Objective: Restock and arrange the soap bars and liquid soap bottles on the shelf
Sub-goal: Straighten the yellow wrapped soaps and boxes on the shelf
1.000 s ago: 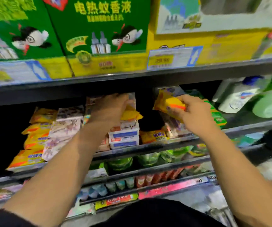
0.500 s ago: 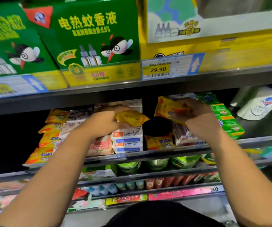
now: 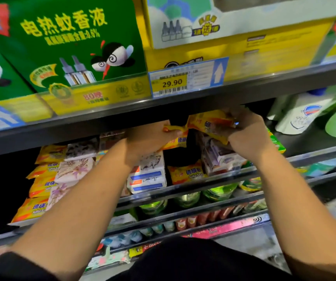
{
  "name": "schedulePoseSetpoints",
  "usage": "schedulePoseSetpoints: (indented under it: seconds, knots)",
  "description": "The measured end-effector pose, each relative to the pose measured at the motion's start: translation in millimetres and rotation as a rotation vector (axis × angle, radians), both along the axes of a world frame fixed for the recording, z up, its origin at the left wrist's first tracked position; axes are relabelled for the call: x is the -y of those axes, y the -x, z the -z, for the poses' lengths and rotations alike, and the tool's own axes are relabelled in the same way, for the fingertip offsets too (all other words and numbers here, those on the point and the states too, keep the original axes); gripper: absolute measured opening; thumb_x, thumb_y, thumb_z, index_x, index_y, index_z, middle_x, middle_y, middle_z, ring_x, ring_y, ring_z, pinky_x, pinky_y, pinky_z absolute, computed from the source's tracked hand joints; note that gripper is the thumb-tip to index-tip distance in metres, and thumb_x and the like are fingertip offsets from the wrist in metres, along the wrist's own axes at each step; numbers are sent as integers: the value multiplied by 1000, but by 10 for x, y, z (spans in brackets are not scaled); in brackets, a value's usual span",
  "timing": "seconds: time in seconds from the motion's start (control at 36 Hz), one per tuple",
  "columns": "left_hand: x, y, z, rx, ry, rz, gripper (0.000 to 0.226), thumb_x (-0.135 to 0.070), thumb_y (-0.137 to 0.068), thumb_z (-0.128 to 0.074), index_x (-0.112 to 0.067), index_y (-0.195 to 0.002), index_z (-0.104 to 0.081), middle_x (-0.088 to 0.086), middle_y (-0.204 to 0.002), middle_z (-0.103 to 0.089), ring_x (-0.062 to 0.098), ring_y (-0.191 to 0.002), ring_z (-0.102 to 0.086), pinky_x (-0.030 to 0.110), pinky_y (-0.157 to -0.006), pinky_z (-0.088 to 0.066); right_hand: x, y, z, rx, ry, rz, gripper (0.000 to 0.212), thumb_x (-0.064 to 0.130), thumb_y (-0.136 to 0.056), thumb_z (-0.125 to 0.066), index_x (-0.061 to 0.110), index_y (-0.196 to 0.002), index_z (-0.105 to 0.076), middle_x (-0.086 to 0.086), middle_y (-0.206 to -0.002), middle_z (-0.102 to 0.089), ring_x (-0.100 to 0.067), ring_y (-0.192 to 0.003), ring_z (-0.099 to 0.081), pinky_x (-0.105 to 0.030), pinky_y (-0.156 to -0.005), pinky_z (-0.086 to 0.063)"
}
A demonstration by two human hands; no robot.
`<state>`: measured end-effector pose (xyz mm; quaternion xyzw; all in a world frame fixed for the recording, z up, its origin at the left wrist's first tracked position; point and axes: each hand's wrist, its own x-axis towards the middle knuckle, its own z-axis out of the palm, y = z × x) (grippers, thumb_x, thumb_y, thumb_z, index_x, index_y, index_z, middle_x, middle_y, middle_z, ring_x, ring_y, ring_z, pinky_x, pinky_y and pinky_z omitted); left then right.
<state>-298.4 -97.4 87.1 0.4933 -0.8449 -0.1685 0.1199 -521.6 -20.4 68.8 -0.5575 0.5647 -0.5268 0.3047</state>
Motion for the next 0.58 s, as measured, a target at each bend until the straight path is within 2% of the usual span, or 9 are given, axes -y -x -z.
schedulePoseSetpoints:
  seconds: [0.03, 0.11, 0.19, 0.25, 0.33, 0.39, 0.44, 0.53, 0.58]
  knots:
    - [0, 81, 2, 38, 29, -4, 29, -51, -96, -58, -23, -95, -54, -13, -77, -45, 7, -74, -46, 13, -52, -25, -14, 16, -15, -21, -7, 2, 36, 4, -82, -78, 37, -85, -64, 36, -72, -66, 16, -70, -61, -6, -67, -48]
    - [17, 299, -13, 153, -2, 19, 37, -52, -95, -58, -15, -91, -61, -4, -79, -53, 14, -74, -52, 24, -52, -31, -41, 72, -55, -43, -46, 23, 35, 7, -81, -80, 39, -84, -67, 28, -77, -70, 11, -77, -65, -18, -77, -54]
    - [69, 395, 82, 270, -57, 84, 44, -51, -91, -63, -9, -78, -67, 5, -75, -62, 24, -75, -62, 29, -61, -40, -62, 96, -91, -154, -16, 72, 30, 15, -81, -82, 38, -92, -66, 29, -79, -67, 16, -75, -61, -10, -74, -50]
    - [102, 400, 204, 326, -101, 93, 53, -62, -86, -65, -11, -73, -66, 4, -72, -63, 23, -76, -63, 32, -70, -45, -61, 111, -87, -187, -3, 89, 31, 17, -81, -82, 41, -87, -63, 33, -75, -65, 17, -72, -59, -8, -70, -47]
    - [133, 417, 324, 461, -17, 117, 51, -66, -88, -59, -17, -79, -69, 3, -93, -67, 26, -107, -59, 39, -94, -37, -55, 104, -72, -191, -38, 91, 30, 18, -80, -83, 40, -91, -66, 28, -81, -68, 5, -81, -65, -25, -80, -56]
    - [139, 440, 320, 592, 33, 157, 41, -58, -96, -53, -21, -97, -71, 5, -121, -60, 32, -131, -41, 49, -109, -26, -47, 89, -53, -190, -63, 90, 31, 18, -79, -84, 42, -92, -68, 24, -85, -70, -4, -87, -68, -36, -87, -58]
    - [149, 453, 302, 699, 51, 181, 35, -46, -102, -49, -25, -123, -66, 5, -148, -43, 35, -144, -22, 53, -114, -20, -23, 84, -31, -234, -76, 98, 31, 22, -77, -85, 41, -97, -70, 19, -90, -72, -6, -91, -68, -38, -90, -57]
    - [165, 477, 318, 824, 32, 177, 40, -37, -104, -46, -24, -141, -54, 10, -162, -23, 38, -151, -4, 56, -119, -7, -13, 66, -61, -322, -105, 109, 38, 37, -74, -83, 38, -109, -68, 9, -100, -73, -16, -99, -69, -41, -93, -54]
    - [168, 495, 333, 873, 26, 140, 41, -24, -105, -44, -24, -146, -47, 10, -164, -19, 36, -152, -2, 57, -121, -8, -11, 57, -116, -453, -135, 118, 40, 40, -78, -81, 34, -115, -69, 4, -103, -73, -21, -104, -67, -41, -95, -52]
